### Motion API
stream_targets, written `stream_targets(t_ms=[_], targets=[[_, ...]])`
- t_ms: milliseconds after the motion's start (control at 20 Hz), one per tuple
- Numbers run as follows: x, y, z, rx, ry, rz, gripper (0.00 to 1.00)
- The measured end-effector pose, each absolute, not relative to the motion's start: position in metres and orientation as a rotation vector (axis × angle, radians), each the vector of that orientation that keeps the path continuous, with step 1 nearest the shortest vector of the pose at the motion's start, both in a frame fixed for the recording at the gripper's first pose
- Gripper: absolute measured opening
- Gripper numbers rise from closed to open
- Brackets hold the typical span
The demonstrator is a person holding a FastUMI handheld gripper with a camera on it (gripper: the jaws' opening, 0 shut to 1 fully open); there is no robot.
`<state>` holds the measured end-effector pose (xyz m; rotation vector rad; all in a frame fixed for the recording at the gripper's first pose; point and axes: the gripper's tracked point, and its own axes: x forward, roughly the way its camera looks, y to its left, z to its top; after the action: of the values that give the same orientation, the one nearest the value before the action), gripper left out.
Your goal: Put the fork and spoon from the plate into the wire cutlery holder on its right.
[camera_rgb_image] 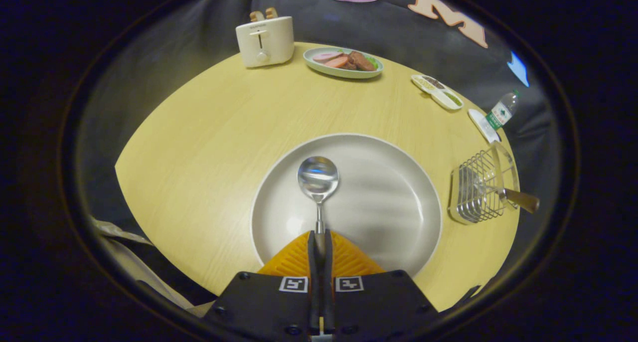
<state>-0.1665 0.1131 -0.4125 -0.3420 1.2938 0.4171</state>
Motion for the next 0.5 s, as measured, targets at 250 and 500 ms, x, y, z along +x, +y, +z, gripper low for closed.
stream_targets(t_ms=[250, 500], targets=[[-0.154, 0.11, -0.394, -0.325, 1.295, 0.427, 0.06], [-0.141, 0.102, -0.376, -0.317, 1.291, 0.434, 0.06]])
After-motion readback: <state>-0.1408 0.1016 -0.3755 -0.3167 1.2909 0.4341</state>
